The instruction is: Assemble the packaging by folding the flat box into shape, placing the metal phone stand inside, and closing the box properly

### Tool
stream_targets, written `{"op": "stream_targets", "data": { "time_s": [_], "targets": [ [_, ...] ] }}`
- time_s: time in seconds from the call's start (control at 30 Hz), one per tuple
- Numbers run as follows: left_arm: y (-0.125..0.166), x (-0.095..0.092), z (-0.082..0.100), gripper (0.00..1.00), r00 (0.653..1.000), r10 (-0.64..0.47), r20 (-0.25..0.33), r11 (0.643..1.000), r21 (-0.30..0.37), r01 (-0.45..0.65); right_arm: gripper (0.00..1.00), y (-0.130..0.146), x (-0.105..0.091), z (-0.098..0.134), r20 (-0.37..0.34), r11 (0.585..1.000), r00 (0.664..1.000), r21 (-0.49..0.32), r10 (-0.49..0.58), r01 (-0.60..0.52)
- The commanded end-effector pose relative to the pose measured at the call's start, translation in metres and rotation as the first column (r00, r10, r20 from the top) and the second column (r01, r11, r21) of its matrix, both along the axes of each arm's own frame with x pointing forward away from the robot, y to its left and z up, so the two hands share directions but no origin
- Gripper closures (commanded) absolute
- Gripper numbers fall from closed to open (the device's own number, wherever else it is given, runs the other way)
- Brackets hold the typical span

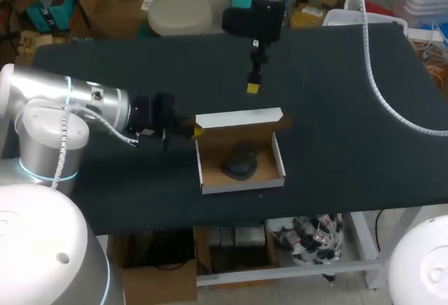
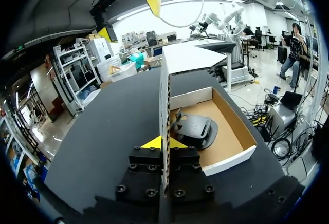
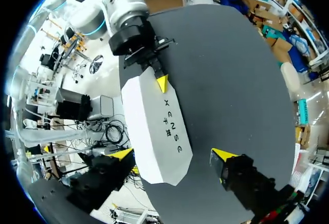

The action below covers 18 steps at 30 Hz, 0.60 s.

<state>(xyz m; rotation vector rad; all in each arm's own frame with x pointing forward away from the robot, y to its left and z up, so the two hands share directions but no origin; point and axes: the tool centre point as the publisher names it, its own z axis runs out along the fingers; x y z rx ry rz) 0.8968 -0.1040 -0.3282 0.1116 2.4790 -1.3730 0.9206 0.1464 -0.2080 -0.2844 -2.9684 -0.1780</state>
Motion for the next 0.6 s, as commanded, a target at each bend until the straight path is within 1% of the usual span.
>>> {"op": "stream_targets", "data": {
  "time_s": [0.03,0.1,0.17,0.33,0.4,0.47,0.5,0.6],
  "targets": [
    [0.001,-0.012,-0.006,1.0,0.998,0.026,0.05,1.0,-0.002,-0.026,0.0,-0.002,-0.001,0.001,-0.036,0.998,0.998,0.004,-0.059,0.06],
    [0.001,-0.014,-0.008,1.0,0.997,0.029,0.071,0.999,0.012,-0.03,0.0,-0.004,-0.004,0.0,-0.056,0.996,0.995,0.008,-0.083,0.083],
    [0.0,-0.015,-0.009,1.0,0.995,0.031,0.095,0.999,0.021,-0.034,0.0,-0.005,-0.007,-0.001,-0.078,0.995,0.993,0.031,-0.093,0.096],
    [-0.001,-0.017,-0.011,1.0,0.987,0.028,0.156,0.999,0.035,-0.034,0.0,-0.009,-0.013,-0.004,-0.101,0.991,0.987,0.039,-0.124,0.129],
    [-0.002,-0.017,-0.012,1.0,0.983,0.031,0.184,0.998,0.057,-0.042,0.0,-0.011,-0.015,-0.005,-0.108,0.99,0.986,0.045,-0.128,0.134],
    [-0.002,-0.017,-0.012,1.0,0.982,0.028,0.188,0.998,0.052,-0.039,0.0,-0.013,-0.017,-0.005,-0.108,0.989,0.985,0.044,-0.133,0.138],
    [-0.002,-0.017,-0.012,1.0,0.982,0.028,0.188,0.998,0.052,-0.039,0.0,-0.014,-0.018,-0.005,-0.096,0.989,0.985,0.028,-0.144,0.147],
    [-0.002,-0.017,-0.012,1.0,0.982,0.028,0.188,0.998,0.052,-0.039,0.0,-0.014,-0.018,-0.005,-0.096,0.989,0.985,0.028,-0.144,0.147]
  ]
}}
